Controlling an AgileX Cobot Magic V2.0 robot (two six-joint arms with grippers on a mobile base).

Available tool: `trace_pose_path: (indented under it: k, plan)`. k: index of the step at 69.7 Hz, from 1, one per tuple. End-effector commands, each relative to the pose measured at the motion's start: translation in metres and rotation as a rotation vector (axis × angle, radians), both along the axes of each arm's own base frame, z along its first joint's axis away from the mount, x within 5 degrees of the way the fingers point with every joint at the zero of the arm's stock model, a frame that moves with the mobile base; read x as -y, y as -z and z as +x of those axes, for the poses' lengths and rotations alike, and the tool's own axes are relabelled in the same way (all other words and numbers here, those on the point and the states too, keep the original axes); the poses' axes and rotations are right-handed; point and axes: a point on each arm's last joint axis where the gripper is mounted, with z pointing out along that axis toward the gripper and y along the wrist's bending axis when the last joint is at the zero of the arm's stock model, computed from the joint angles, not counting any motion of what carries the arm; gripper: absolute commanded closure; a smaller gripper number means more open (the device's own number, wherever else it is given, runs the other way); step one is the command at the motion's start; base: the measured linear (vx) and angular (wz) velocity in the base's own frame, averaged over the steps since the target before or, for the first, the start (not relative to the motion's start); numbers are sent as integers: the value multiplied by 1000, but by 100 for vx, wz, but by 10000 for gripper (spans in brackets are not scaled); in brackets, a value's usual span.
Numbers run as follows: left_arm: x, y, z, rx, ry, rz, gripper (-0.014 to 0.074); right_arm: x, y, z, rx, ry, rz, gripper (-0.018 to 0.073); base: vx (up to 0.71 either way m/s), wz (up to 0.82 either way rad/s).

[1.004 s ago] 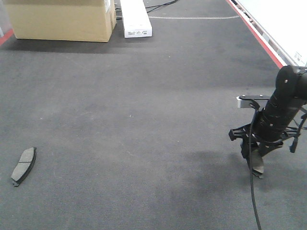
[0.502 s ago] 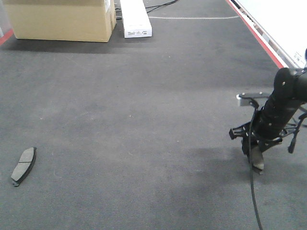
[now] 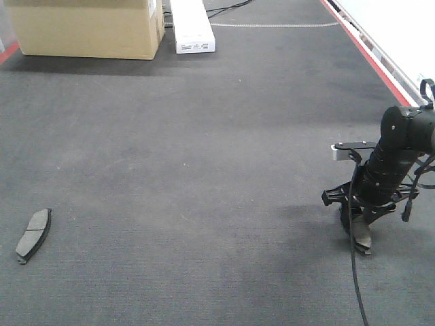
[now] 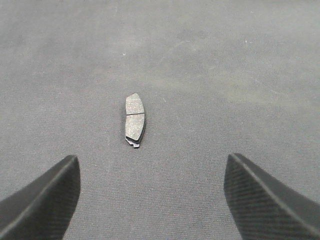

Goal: Move and align brake pads A on conveyor
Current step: 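Open the right gripper to release the brake pad on the belt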

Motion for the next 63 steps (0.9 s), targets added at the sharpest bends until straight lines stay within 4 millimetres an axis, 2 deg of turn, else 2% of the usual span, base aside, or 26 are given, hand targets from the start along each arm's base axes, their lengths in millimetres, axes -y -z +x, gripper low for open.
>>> trace_pose_path:
  k: [1, 9, 14, 27, 34, 39, 47, 63]
  plan:
    - [1, -11, 3, 75, 8, -14, 51, 0, -30, 3, 96, -13, -5, 539, 0, 0]
    - [1, -11, 3, 75, 8, -14, 51, 0, -30, 2, 90, -12, -1, 471, 0, 0]
    - [1, -11, 3, 75, 8, -14, 51, 0, -29, 2, 84, -12, -1, 388, 0, 0]
    - [1, -11, 3, 75, 8, -14, 51, 0, -30, 1, 76, -15, -2, 27, 0, 0]
    - [1, -11, 3, 75, 8, -14, 51, 0, -31, 0, 80, -15, -2, -101, 0, 0]
    - [1, -11, 3, 75, 8, -14, 51, 0, -37, -1, 90, -16, -1, -125, 0, 0]
    - [1, -11, 3, 75, 8, -14, 51, 0, -55, -5, 140, -33, -3, -103, 0, 0]
    - [1, -11, 3, 75, 8, -14, 51, -1, -121, -30, 294, -45, 6, -14, 0, 0]
